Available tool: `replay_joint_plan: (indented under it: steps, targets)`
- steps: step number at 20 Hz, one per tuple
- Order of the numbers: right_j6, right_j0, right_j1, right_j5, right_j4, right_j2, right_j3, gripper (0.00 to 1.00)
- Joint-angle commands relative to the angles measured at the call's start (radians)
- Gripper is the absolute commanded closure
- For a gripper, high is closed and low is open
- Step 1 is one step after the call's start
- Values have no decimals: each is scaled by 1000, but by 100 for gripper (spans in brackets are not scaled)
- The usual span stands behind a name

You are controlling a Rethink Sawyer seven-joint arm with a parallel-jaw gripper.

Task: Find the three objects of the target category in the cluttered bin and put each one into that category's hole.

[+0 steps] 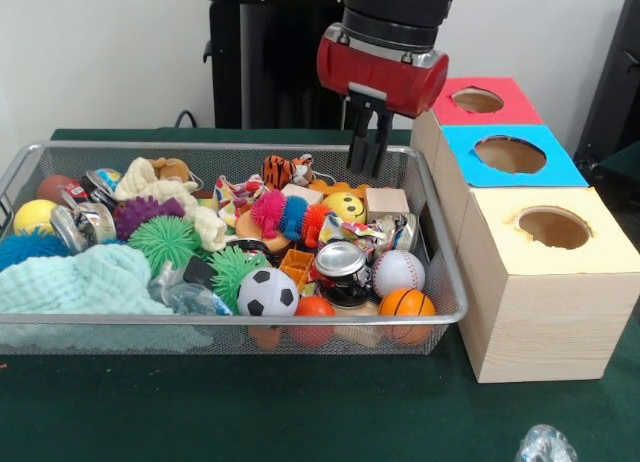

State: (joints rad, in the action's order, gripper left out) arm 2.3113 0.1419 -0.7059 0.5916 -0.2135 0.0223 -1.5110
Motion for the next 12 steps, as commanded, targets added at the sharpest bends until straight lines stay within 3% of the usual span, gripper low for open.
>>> replay_joint_plan:
  steps: [1,6,12]
  targets:
    - [2,28,78,115,44,-88,104,100]
    - [25,7,132,31,20,-69,111,100]
    - [-13,7,149,-14,-9,-79,95,100]
